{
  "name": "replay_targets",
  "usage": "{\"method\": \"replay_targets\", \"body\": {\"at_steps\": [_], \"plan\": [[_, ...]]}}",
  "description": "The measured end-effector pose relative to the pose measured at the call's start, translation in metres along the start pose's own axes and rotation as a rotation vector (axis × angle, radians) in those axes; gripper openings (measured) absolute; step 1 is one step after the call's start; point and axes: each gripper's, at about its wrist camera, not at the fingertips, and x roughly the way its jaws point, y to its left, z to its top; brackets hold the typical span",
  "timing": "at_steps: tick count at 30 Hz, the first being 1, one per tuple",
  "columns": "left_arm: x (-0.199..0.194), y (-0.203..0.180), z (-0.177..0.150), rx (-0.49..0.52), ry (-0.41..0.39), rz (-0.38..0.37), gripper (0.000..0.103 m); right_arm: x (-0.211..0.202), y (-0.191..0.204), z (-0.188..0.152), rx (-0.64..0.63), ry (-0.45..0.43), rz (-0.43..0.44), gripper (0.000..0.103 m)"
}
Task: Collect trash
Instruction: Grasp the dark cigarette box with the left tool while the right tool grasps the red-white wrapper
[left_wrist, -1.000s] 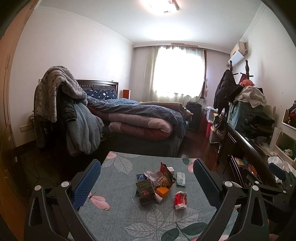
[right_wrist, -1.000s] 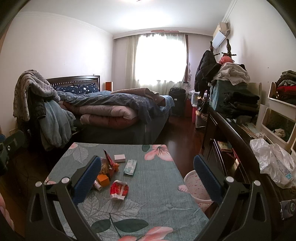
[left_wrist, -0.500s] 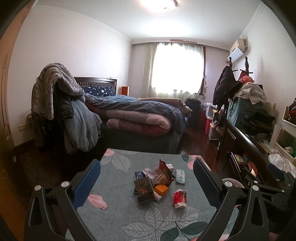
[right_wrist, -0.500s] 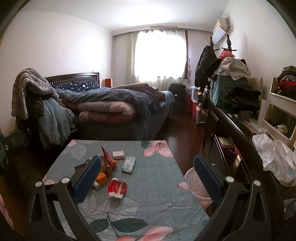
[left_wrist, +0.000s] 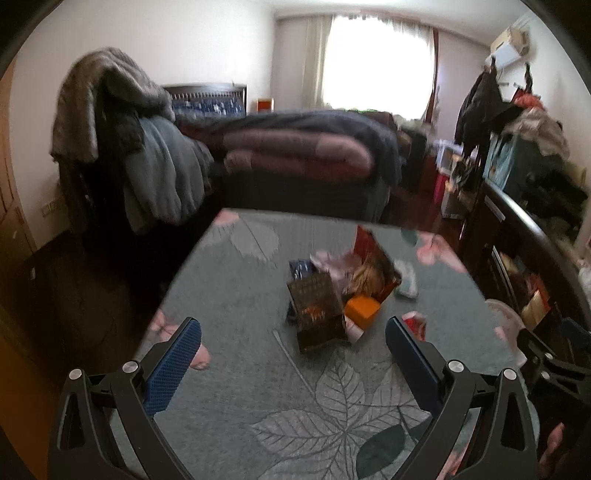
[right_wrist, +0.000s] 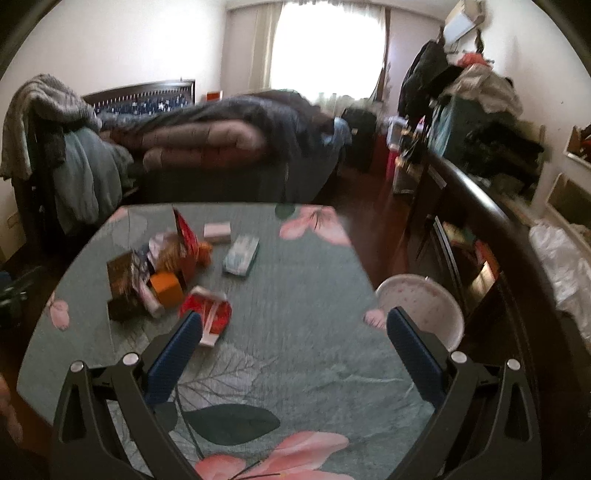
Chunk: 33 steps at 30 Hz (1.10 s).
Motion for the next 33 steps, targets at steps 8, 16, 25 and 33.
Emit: {"method": "replay_targets", "body": {"at_steps": [8, 16, 25, 33], "plan": [[0.098, -0.018, 0.004, -0.042, 0.132, 0.012, 0.099, 0.045, 0.002, -0.009, 0.001, 0.071, 0.034, 0.100], [0.144, -0.006, 0.001, -0.105, 0.172, 0.053, 0.096, 0.074, 0.004, -0.009, 0.032, 0.101, 0.132, 0.100], [0.146, 0.015, -0.004, -0.172, 0.175, -0.048, 0.048, 0.099, 0.038, -0.006, 0.021, 0.151, 0.244, 0.099], [0.112, 0.041, -0.001, -0.204, 0.101, -0.029, 0.048, 0.126, 0.079, -0.006, -0.019, 0.194, 0.259, 0.099]]}}
